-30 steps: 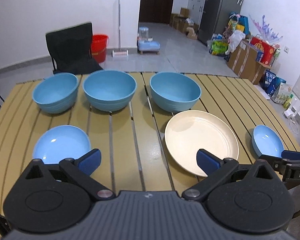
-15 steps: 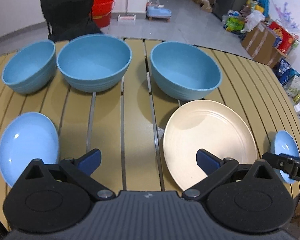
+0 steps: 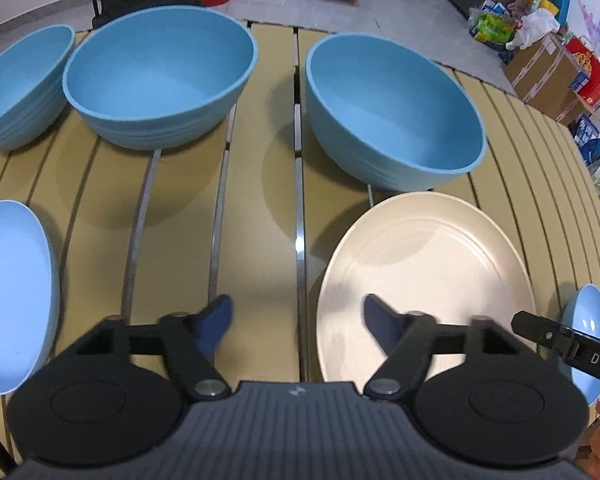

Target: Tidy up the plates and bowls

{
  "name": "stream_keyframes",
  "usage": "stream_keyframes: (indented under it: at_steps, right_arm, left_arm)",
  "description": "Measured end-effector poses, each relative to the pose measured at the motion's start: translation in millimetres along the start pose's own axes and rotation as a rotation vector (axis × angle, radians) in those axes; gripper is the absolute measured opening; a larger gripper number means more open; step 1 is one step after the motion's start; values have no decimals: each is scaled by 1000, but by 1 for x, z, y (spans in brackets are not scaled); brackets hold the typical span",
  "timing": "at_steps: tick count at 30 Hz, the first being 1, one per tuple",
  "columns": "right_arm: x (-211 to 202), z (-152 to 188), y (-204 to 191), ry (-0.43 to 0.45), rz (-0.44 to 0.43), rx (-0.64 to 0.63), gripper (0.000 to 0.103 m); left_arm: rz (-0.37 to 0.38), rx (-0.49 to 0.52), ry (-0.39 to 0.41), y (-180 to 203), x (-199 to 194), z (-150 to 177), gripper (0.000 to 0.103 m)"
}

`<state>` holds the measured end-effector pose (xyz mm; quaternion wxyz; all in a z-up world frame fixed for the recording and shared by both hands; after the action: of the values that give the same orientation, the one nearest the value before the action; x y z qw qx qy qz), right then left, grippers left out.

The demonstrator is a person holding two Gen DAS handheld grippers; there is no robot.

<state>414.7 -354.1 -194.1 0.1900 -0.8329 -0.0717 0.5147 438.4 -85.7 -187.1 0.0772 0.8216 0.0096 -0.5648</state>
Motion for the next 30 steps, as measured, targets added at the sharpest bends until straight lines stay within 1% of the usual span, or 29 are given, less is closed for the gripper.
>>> stream_keyframes:
  at_steps: [1,2,3,4,5,6,7,8,9,10,11,13,16,20,24,25,30]
  right_arm:
    - [2,1,1,-2,-7,5,38]
    - [4,1,2,-7,-14,11,35]
    - [6,2,3,-9,-24,15,29]
    - [6,3,3,-10,-32,18,23]
    - [7,3,3,-10,-37,20,21]
    - [7,4,3,-8,-41,23,19]
    - [7,3,3,-6,-40,25,17]
    - [7,4,3,-5,-40,26,16]
    - [7,3,4,-4,-40,29,14]
    - [6,2,5,-4,-42,34,11]
    - [5,3,6,-3,-45,39,10]
    - [6,3,7,0,-51,48,7]
    - [7,3,7,10,-58,57,5]
    - [3,4,5,25,-67,55,5]
    - [-4,5,-1,40,-72,46,4]
    - [-5,5,-2,43,-73,45,4]
    - [-15,10,-10,55,-82,38,4]
  left_arm:
    - [6,-7,-9,0,3,0,60]
    - [16,-15,-17,-1,5,0,53]
    - [22,-22,-22,-1,7,0,45]
    - [27,-27,-28,-2,9,0,42]
    - [31,-31,-32,-1,11,0,35]
    - [35,-31,-37,1,13,1,30]
    - [39,-29,-37,3,14,0,28]
    - [44,-30,-31,4,14,0,24]
    - [49,-29,-28,5,14,0,18]
    - [69,-39,-44,7,13,1,15]
    - [77,-40,-43,7,12,1,12]
    - [70,-38,-35,7,12,2,11]
    - [57,-28,-28,9,10,2,11]
    - [32,-6,-9,10,4,4,11]
    - [32,-2,8,7,-5,5,11]
    - [17,13,16,5,-7,5,11]
    - [12,36,40,2,-25,10,11]
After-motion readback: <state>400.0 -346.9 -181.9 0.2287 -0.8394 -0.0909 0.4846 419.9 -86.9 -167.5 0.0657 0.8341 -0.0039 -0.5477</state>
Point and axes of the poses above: each gripper's, at about its wrist camera, not at the fingertips, and x roughly the way its jaws point, y to its right, z to its underside, the point moved 6 cm from there along x, roughly the way its jaws point, and after that the axes turned 3 degrees about -z, right-handed, at the moved point
